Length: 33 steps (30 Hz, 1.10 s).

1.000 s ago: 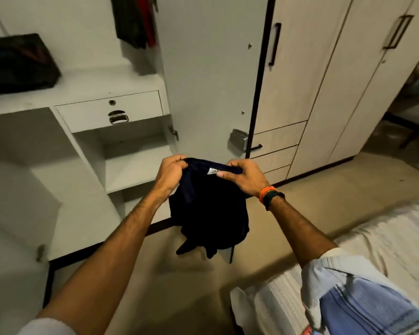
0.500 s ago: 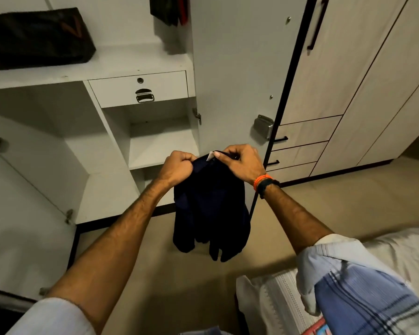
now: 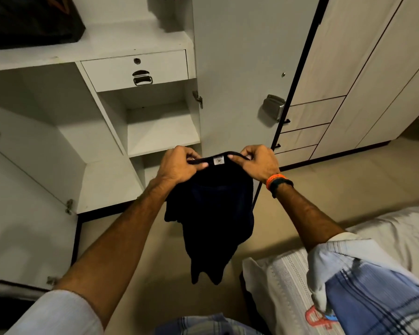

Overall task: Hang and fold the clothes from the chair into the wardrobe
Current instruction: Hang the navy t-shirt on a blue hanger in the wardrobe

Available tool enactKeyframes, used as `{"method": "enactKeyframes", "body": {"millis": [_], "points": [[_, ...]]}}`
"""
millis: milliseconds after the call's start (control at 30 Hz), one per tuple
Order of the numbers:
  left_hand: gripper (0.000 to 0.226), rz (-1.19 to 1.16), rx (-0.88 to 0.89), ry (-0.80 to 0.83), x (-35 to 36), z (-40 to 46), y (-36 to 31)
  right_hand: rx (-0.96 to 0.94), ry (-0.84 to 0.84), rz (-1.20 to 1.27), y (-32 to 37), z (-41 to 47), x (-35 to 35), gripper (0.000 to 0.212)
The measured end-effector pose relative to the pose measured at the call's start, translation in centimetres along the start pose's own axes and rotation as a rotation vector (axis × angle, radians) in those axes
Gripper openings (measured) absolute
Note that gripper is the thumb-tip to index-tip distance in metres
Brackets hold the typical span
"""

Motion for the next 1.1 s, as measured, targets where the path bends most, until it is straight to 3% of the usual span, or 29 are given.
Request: {"method": "enactKeyframes", "body": {"millis": [67, 300, 400, 500, 567, 667, 800, 933, 1100], "points": [[0.037, 0.095, -0.012, 0.064, 0.6, 0.1, 0.8, 0.018, -0.025, 0.08, 0.3, -0.2, 0.1, 0.029], [0.016, -0.171, -0.003, -0.036, 2.2, -1.0, 0.7, 0.061, 0.098, -0.011, -1.0, -2.4, 2.5, 0.028], [0.015, -0.231, -0.026, 0.005, 4.3, -0.9, 1.2, 0.084, 0.022, -0.115, -2.1, -3.7, 2.2, 0.029], [0.034, -0.272, -0.05, 0.084, 6.9, -1.2, 0.5, 0.167, 0.013, -0.063, -4.0, -5.4, 2.0, 0.041], [0.036, -0.298, -0.04, 0.13, 8.6, -1.6, -0.3, 0.216, 0.042, 0.053, -5.3, -6.9, 2.3, 0.046], [0.023, -0.243, 0.004, 0.275, 12.5, -1.9, -2.3, 0.316, -0.079, 0.195, -9.1, -9.8, 1.6, 0.034], [0.038, -0.186, 0.036, 0.385, 17.4, -2.0, -4.9, 0.437, -0.241, 0.216, -13.8, -13.7, -0.3, 0.017], [0.042, -0.129, 0.055, 0.48, 23.5, -3.4, -8.8, 0.569, -0.395, 0.294, -19.6, -19.1, -2.7, 0.012], [0.038, -0.101, 0.082, 0.561, 30.7, -4.9, -13.3, 0.668, -0.446, 0.347, -26.3, -23.6, -5.1, 0.01]]}}
Point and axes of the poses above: each hand's wrist, its own z-axis towards the middle knuckle, its own x-axis out of the palm, y = z × x, the point moved 7 cm from there along z, towards the middle knuckle, and after that the axes turned 6 degrees about y, right-handed, at the moved point
